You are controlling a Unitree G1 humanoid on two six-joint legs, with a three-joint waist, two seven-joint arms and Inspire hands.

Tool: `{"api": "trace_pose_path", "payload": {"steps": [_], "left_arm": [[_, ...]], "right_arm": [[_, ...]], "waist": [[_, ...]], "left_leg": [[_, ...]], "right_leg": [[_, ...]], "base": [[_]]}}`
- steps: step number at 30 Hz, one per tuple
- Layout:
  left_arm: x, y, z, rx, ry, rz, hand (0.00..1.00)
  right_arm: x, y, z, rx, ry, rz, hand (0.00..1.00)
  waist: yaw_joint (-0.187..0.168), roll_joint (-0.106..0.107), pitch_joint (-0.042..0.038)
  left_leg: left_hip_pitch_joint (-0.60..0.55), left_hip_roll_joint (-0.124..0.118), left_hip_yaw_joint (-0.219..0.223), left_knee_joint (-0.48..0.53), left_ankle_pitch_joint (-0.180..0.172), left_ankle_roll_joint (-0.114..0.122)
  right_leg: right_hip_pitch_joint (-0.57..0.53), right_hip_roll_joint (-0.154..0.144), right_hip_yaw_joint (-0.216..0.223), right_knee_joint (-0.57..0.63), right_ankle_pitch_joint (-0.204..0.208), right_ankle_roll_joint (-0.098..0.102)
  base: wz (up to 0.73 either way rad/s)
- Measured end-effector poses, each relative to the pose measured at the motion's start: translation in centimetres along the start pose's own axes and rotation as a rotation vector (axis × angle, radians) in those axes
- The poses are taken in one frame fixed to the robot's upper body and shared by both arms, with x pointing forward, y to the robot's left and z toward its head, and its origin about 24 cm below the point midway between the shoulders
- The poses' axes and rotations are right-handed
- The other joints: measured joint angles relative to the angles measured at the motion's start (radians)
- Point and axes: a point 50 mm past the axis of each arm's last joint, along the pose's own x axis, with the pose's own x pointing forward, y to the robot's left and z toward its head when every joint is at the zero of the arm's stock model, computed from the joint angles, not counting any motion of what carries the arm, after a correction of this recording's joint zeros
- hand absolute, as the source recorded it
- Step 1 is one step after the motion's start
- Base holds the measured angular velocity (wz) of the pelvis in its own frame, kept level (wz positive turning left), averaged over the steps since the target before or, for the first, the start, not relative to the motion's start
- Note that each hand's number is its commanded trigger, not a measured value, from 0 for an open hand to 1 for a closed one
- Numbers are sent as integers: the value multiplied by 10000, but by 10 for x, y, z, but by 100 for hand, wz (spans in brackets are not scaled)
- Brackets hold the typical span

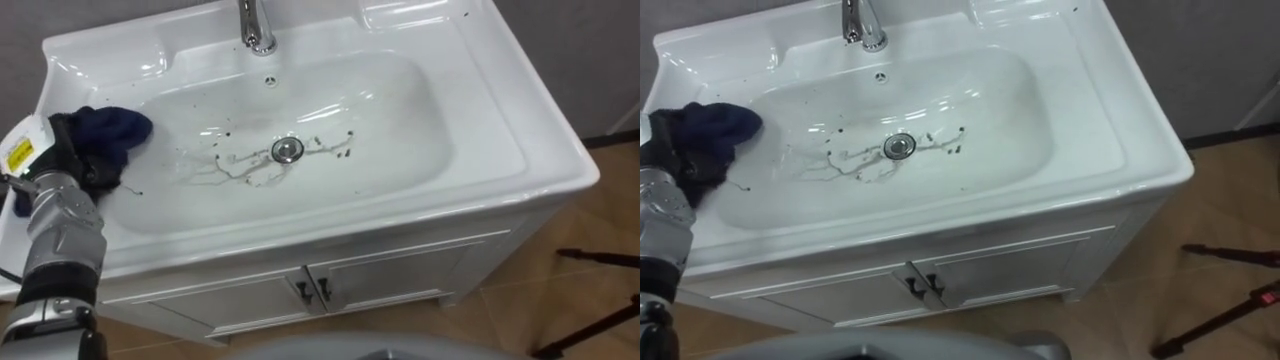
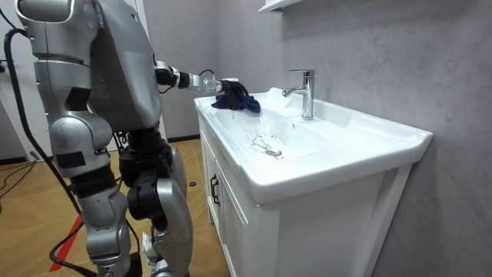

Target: Wipe basin

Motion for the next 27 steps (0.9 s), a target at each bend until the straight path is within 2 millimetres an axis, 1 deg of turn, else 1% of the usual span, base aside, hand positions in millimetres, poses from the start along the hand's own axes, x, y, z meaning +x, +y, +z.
{"api": "trace_pose_path", "payload": {"steps": [2, 10, 18, 27], "left_arm": [[0, 1, -2, 25, 44, 30, 100], [1, 3, -7, 7, 220, 98, 100], [1, 2, -8, -108, 281, 44, 100], [2, 5, -4, -407, 228, 128, 100]], "right_arm": [[0, 0, 0, 3, -2, 3, 0], [0, -1, 0, 85, -27, -15, 0], [0, -1, 4, 80, -117, -45, 0], [-1, -1, 6, 156, -207, -17, 0]], "waist": [[0, 1, 0], [-25, 49, -3], [-30, 53, -5], [-37, 58, -13]], "left_leg": [[6, -3, 58, -1, 0, 0], [112, -5, 66, -16, 0, 0], [185, -6, 65, -37, 0, -1], [145, -9, 61, 7, 0, 0]], "right_leg": [[1, -5, 4, -4, -3, 6], [169, -6, -36, -184, 2, 15], [251, -23, -72, -191, -9, 12], [122, -56, -77, -49, -37, 14]], "base": [[-5], [0], [0], [0]]}}
